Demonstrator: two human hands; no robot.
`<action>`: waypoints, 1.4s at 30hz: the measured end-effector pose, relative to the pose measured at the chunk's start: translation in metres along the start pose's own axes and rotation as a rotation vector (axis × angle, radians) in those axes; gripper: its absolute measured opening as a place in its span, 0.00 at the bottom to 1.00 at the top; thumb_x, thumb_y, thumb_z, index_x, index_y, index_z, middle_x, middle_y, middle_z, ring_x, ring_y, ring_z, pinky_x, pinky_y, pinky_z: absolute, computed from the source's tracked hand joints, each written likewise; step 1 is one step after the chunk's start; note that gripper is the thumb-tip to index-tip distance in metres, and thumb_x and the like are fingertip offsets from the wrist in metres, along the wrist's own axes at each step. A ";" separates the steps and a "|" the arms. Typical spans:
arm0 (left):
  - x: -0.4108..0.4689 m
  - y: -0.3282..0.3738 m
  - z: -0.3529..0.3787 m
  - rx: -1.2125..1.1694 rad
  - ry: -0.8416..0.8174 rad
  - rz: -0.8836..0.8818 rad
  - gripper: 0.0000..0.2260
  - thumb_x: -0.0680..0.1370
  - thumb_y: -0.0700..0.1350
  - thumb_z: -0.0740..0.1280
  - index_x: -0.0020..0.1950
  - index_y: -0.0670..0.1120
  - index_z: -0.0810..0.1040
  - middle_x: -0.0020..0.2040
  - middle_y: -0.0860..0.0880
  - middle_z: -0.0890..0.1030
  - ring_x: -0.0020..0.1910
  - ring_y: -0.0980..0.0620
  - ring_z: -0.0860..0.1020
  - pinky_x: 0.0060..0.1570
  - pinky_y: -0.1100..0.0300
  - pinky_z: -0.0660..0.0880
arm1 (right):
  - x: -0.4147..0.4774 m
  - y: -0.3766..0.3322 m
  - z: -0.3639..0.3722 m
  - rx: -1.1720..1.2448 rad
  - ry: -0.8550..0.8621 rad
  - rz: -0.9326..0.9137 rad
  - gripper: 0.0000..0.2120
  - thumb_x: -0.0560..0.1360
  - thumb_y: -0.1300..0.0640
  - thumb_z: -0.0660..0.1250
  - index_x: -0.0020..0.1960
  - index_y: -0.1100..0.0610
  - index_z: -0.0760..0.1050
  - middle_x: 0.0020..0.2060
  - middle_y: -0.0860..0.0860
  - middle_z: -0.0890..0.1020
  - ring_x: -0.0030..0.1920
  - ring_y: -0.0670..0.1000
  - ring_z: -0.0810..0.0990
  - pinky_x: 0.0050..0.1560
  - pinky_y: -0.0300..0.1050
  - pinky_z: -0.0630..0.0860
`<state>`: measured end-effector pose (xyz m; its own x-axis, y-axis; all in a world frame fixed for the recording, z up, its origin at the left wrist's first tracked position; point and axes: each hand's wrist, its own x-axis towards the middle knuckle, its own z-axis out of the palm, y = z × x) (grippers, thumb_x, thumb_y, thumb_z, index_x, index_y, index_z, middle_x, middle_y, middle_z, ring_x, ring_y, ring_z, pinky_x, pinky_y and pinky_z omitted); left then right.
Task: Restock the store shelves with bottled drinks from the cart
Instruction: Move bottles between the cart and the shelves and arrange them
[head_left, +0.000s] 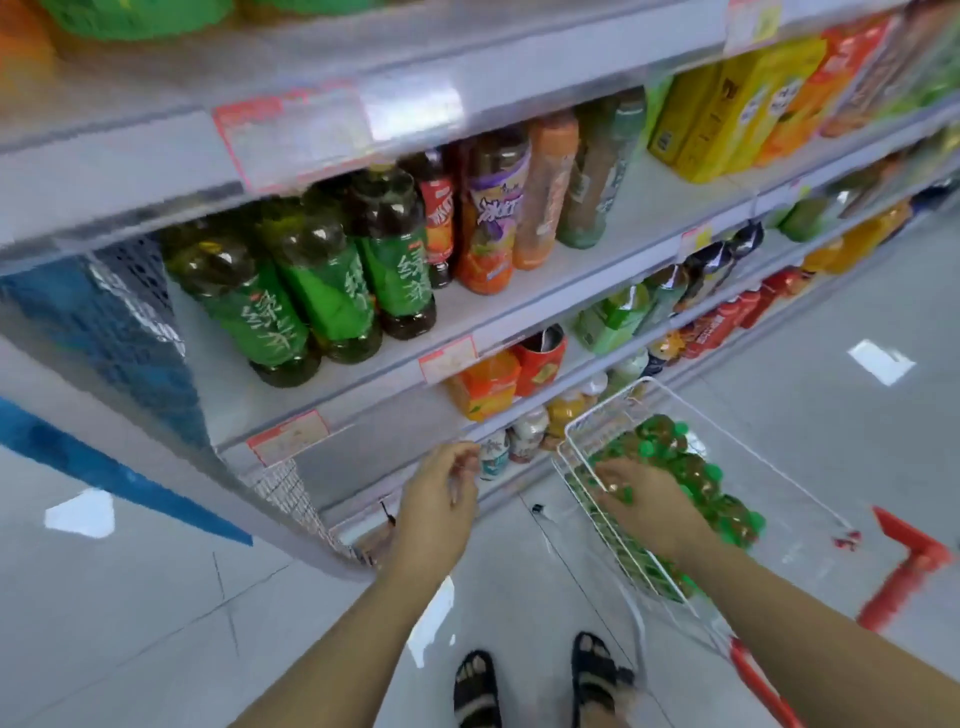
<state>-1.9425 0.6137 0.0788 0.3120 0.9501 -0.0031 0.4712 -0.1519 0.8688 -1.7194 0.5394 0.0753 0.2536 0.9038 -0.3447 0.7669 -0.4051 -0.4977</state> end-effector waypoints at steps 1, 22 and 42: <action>0.000 -0.006 0.014 0.006 -0.040 -0.032 0.09 0.78 0.38 0.63 0.54 0.51 0.77 0.48 0.55 0.78 0.48 0.56 0.77 0.45 0.75 0.68 | -0.008 0.018 0.005 0.010 -0.021 0.072 0.17 0.76 0.57 0.66 0.64 0.55 0.74 0.59 0.50 0.79 0.57 0.50 0.78 0.56 0.37 0.69; 0.082 -0.112 0.282 0.304 -0.527 0.288 0.12 0.77 0.38 0.64 0.60 0.45 0.77 0.56 0.47 0.76 0.56 0.49 0.73 0.56 0.62 0.68 | 0.017 0.242 0.071 0.188 0.096 0.394 0.20 0.76 0.54 0.65 0.68 0.54 0.69 0.61 0.51 0.77 0.57 0.49 0.76 0.59 0.41 0.70; 0.124 -0.185 0.329 0.602 -0.338 0.651 0.18 0.82 0.54 0.46 0.67 0.59 0.68 0.60 0.54 0.72 0.64 0.51 0.69 0.71 0.44 0.46 | 0.195 0.252 0.104 -0.418 0.164 0.060 0.26 0.76 0.50 0.64 0.71 0.56 0.64 0.69 0.57 0.69 0.67 0.57 0.69 0.68 0.51 0.66</action>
<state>-1.7194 0.6703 -0.2448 0.8412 0.5144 0.1665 0.4373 -0.8285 0.3498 -1.5376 0.5988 -0.1999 0.3692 0.9040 -0.2154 0.9116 -0.3974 -0.1051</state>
